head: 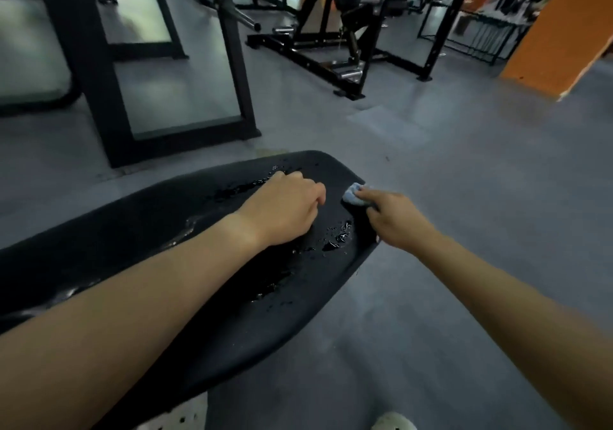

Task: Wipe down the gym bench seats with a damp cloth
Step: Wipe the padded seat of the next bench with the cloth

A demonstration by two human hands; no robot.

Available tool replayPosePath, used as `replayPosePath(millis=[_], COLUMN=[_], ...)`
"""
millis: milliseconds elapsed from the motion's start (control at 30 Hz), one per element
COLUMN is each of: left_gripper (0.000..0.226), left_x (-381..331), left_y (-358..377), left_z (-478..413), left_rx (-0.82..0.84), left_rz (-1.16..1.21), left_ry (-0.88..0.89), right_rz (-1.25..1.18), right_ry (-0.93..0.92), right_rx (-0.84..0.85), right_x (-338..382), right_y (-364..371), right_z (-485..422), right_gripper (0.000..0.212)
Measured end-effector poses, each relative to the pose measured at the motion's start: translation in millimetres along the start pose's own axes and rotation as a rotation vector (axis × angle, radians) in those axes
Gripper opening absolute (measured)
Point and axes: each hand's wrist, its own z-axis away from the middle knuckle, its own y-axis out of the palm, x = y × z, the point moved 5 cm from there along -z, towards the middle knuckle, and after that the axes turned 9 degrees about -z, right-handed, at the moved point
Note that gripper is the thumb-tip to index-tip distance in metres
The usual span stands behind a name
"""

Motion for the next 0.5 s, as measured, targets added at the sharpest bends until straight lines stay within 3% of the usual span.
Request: replayPosePath(millis=[133, 333, 500], left_gripper=[0.027, 0.032, 0.046], left_x=[-14, -38, -53], left_y=[-4, -1, 6], left_z=[20, 69, 101], left_rx=[0.004, -0.029, 0.039], left_rz=[-0.019, -0.16, -0.258], left_ry=[-0.085, -0.225, -0.333], right_rz=[-0.042, -0.058, -0.043], right_ry=[0.029, -0.227, -0.433], right_rx=[-0.042, 0.008, 0.085], right_x=[-1, 34, 35], right_y=[7, 33, 40], right_z=[7, 57, 70], right_gripper=[0.054, 0.053, 0.048])
